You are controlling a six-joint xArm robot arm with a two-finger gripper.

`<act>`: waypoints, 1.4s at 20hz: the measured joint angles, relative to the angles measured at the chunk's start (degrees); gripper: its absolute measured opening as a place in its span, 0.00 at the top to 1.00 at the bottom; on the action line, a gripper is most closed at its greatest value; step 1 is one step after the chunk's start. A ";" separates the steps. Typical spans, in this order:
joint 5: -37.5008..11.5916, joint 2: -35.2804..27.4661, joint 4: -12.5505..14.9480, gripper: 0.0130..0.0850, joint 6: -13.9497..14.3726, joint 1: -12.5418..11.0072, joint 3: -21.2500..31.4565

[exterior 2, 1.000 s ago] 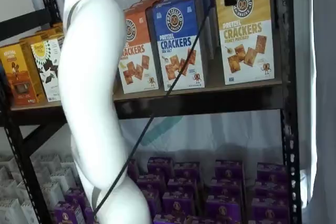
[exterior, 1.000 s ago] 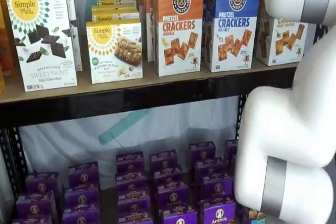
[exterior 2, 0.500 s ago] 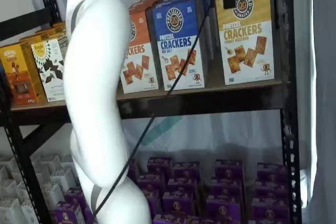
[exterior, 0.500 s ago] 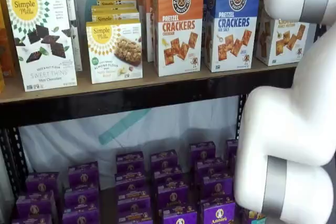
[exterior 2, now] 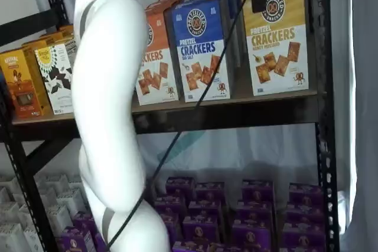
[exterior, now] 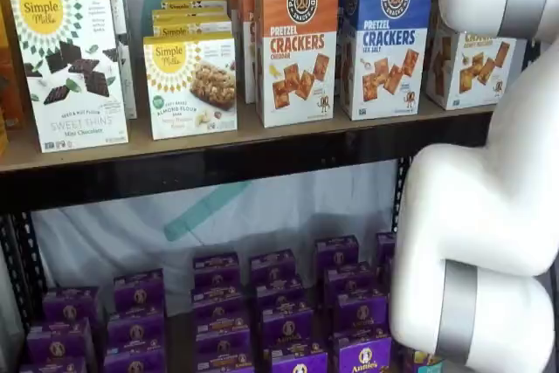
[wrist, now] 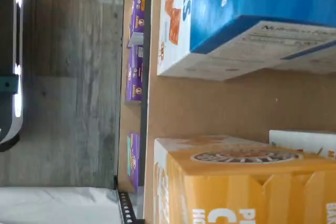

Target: Retrieve the yellow and white box located on the top shelf, the sixth one from the left

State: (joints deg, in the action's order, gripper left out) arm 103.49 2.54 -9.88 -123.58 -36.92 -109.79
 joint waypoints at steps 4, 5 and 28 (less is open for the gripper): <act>0.11 0.30 -0.39 0.11 -0.06 -0.22 0.43; 0.06 0.37 -0.45 0.11 -0.08 -0.25 0.55; 0.43 2.73 -3.05 0.33 -1.20 -2.52 2.02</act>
State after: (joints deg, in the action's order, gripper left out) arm 103.92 5.27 -12.93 -124.78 -39.43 -107.78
